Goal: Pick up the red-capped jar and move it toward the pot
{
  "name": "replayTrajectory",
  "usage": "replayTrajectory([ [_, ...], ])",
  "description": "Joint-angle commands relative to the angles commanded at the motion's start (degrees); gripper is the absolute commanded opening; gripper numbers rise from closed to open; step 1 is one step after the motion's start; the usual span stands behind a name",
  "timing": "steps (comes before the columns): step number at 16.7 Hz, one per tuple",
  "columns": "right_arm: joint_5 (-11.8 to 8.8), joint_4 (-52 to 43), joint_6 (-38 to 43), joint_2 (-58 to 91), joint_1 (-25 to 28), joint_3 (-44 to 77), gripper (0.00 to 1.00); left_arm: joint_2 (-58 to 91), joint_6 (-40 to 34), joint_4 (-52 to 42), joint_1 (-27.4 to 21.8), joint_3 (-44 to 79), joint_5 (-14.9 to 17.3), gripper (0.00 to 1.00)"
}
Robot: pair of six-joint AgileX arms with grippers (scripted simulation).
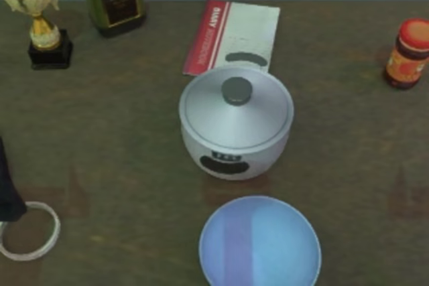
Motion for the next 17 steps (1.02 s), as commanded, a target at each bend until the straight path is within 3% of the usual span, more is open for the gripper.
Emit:
replayTrajectory([
  [4,0.1,-1.4,-0.1,1.6,-0.2,1.1,1.0,0.0,0.0,0.0,0.0,0.0,0.0,1.0],
  [8,0.5,-9.2,-1.0,11.2,-1.2,9.0,1.0,0.0,0.0,0.0,0.0,0.0,0.0,1.0],
  [12,0.9,-20.4,-3.0,27.1,-2.5,24.2,1.0,0.0,0.0,0.0,0.0,0.0,0.0,1.0],
  [17,0.8,-35.2,-6.8,53.0,-3.9,51.8,1.0,0.0,0.0,0.0,0.0,0.0,0.0,1.0],
])
